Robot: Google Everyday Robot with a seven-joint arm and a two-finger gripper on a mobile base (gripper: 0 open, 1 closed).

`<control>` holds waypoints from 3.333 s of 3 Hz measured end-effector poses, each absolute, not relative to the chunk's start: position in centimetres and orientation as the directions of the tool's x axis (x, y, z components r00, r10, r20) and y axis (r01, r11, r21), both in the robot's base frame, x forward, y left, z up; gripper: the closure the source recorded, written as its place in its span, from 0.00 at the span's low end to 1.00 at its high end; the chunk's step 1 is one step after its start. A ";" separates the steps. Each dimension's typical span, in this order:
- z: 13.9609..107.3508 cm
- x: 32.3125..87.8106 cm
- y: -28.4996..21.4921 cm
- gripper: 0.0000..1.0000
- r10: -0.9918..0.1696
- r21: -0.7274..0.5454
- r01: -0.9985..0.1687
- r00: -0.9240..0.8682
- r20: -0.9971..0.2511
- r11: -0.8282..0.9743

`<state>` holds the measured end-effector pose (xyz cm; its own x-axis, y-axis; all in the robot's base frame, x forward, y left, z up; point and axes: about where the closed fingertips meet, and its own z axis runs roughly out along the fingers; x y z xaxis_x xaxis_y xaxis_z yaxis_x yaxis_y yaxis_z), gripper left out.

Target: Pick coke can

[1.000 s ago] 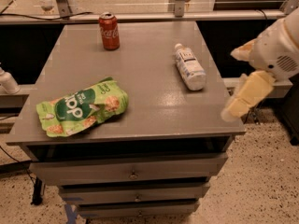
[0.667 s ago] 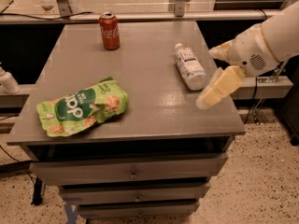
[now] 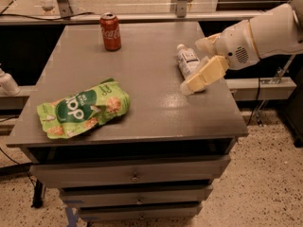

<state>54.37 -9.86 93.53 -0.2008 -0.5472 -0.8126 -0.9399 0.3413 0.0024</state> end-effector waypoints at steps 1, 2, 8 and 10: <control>93.3 54.5 -9.3 0.00 -0.568 -0.011 -0.946 -0.186 -0.801 0.325; 92.4 57.1 -7.3 0.00 -0.578 -0.069 -0.955 -0.116 -0.808 0.288; 90.8 79.7 9.3 0.00 -0.216 -0.027 -0.874 -0.090 -0.972 0.486; 89.8 85.1 11.8 0.00 -0.132 0.045 -0.848 -0.134 -0.982 0.529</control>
Offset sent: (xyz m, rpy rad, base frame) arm 0.0696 0.0482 -0.0240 -0.0290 -0.1642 0.0936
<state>85.09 11.81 89.84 -0.1341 -0.1322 -0.9821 -0.8475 0.5289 0.0445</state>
